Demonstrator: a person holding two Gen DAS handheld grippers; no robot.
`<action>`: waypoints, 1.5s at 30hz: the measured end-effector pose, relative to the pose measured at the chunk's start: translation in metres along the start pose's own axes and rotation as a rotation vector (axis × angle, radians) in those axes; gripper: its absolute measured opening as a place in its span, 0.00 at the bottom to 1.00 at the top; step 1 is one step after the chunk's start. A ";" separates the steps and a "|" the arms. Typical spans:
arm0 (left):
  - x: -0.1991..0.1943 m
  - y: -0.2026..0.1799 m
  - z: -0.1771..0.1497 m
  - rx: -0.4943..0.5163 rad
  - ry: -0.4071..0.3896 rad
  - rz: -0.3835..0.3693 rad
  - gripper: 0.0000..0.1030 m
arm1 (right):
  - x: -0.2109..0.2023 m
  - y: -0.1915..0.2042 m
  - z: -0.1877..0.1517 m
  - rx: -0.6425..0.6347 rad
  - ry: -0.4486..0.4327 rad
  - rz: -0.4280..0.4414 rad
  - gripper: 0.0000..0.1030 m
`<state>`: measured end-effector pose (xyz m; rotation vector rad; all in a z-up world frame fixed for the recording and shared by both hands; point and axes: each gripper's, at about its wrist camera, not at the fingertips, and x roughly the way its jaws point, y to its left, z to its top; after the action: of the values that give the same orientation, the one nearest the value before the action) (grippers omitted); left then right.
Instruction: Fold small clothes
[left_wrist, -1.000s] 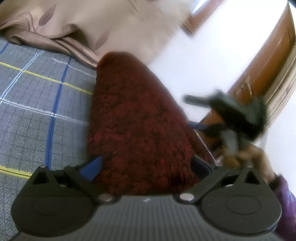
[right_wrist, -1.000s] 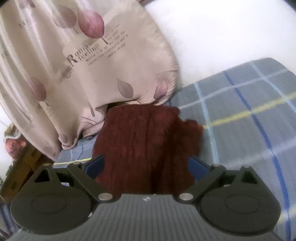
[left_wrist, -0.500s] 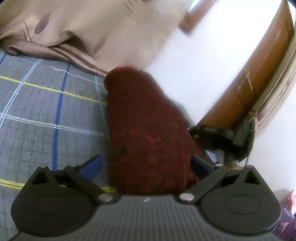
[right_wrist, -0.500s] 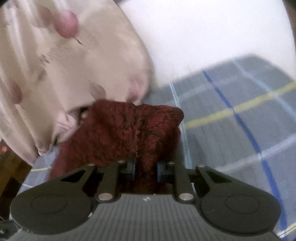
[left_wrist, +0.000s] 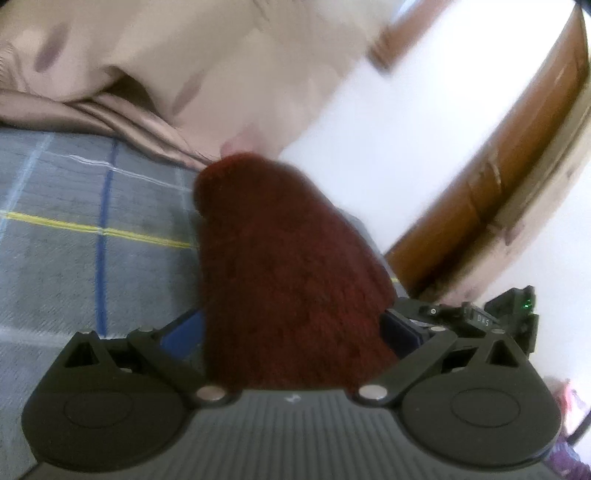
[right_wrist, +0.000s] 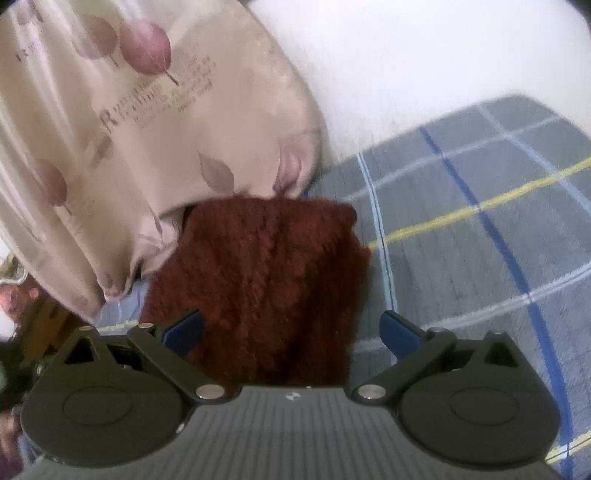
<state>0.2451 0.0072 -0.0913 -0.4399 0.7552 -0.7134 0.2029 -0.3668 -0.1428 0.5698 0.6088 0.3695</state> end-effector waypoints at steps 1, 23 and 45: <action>0.007 0.005 0.003 -0.010 0.025 -0.030 0.99 | 0.002 -0.002 -0.001 0.016 0.010 0.017 0.98; 0.000 0.013 -0.014 -0.096 0.099 -0.138 0.71 | 0.015 0.012 -0.022 0.138 0.053 0.265 0.57; -0.094 0.027 -0.080 -0.018 0.080 0.006 0.74 | -0.014 0.118 -0.132 0.071 0.044 0.265 0.57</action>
<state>0.1480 0.0847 -0.1166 -0.4272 0.8387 -0.7228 0.0908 -0.2297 -0.1559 0.7146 0.5914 0.6130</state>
